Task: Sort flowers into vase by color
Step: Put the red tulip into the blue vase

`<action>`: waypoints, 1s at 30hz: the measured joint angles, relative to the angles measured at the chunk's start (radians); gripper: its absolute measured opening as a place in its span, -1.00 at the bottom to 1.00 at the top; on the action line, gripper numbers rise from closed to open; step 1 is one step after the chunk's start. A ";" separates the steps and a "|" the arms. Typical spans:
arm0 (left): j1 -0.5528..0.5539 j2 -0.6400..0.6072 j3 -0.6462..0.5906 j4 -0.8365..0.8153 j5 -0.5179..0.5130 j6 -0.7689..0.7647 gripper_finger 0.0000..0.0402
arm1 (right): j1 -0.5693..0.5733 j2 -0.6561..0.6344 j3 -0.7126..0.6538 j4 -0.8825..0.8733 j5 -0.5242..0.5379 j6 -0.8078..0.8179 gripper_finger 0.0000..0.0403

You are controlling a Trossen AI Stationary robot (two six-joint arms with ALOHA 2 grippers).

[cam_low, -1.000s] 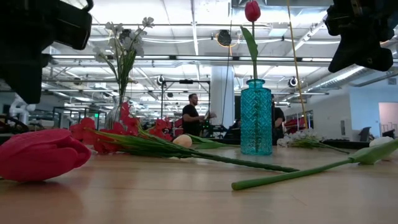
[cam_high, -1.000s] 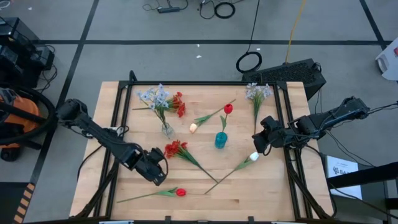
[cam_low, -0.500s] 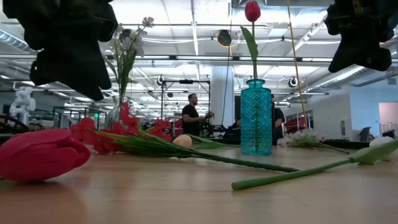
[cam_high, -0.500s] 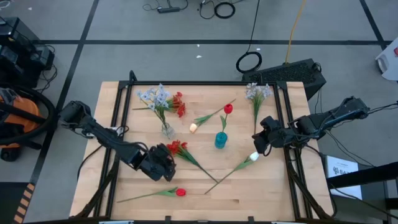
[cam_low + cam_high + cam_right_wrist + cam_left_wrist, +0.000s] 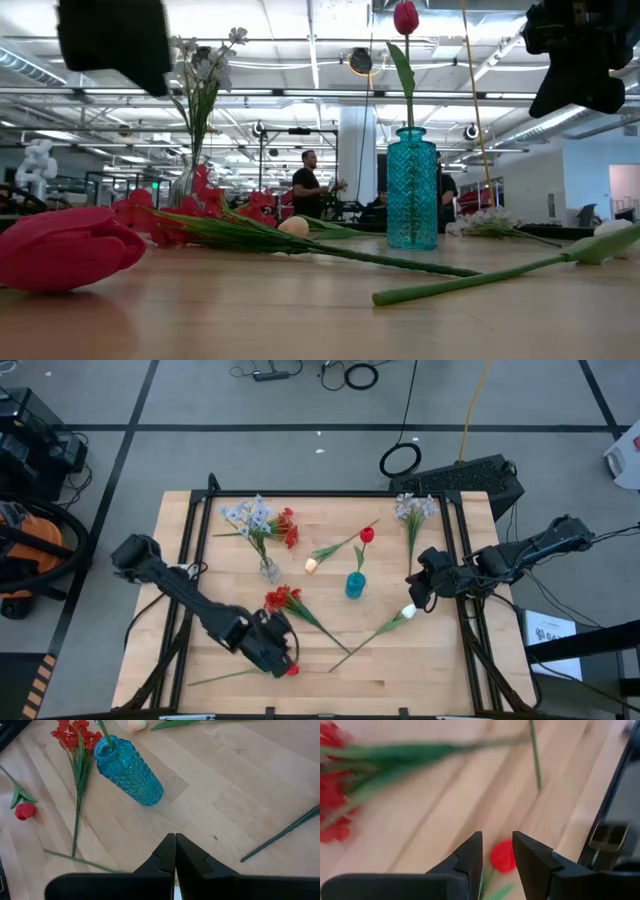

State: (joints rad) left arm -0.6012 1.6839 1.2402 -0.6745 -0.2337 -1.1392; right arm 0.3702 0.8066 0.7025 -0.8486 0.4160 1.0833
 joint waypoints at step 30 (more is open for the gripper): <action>-0.133 0.361 0.126 -0.142 0.283 0.235 -0.49 | 0.000 0.000 0.000 -0.002 0.001 -0.030 -1.00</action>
State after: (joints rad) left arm -0.7345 2.0446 1.3658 -0.8165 0.0498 -0.9046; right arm 0.3702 0.8066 0.7025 -0.8505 0.4166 1.0534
